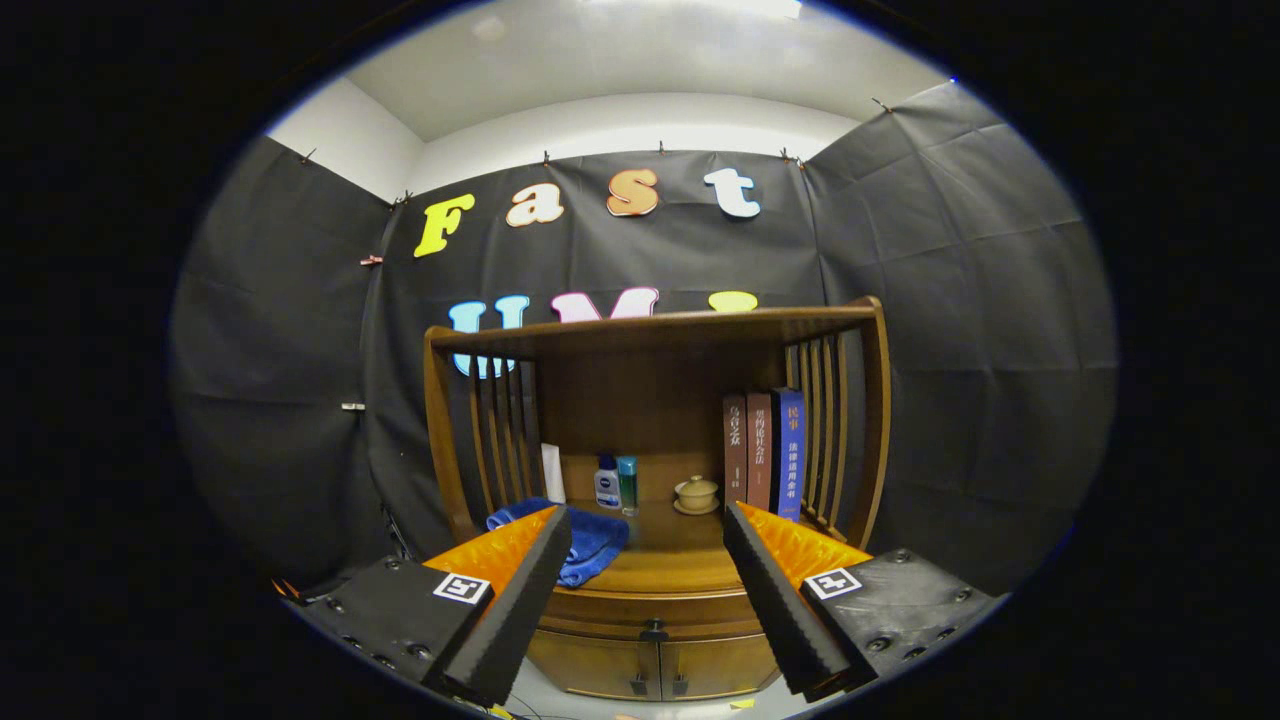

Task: Pull open the drawer, take out the items inside it, and place them on the countertop above the cabinet.

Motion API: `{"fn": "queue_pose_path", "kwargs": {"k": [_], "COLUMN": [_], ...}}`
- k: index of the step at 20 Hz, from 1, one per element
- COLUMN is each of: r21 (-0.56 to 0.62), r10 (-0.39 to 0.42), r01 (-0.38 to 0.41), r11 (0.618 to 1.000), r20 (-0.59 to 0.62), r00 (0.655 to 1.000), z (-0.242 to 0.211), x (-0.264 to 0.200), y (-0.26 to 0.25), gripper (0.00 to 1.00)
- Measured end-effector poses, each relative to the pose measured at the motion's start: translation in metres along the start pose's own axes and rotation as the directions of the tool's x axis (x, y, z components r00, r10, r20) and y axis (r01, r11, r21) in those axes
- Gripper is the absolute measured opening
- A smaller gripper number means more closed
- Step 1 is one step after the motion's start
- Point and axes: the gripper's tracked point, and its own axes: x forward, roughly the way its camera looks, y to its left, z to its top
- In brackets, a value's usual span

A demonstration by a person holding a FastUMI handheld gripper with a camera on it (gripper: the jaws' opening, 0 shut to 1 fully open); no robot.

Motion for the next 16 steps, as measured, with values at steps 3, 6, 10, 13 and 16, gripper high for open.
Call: {"fn": "queue_pose_path", "kwargs": {"k": [3,6,10,13,16], "r21": [0.019,0.039,0.045,0.053,0.044], "r10": [0.000,0.002,0.006,0.006,-0.003], "r01": [0.001,0.001,0.002,0.009,0.019], "r11": [1.000,0.999,0.999,0.999,0.999], "r20": [-0.045,-0.096,-0.185,-0.265,-0.343], "r00": [0.999,0.995,0.983,0.964,0.939], "z": [-0.042,-0.092,-0.165,-0.221,-0.263], "x": [0.017,0.038,0.066,0.084,0.098], "y": [-0.004,-0.006,-0.008,-0.008,-0.011], "gripper": [0.98,0.99,0.98,0.98,0.98]}}
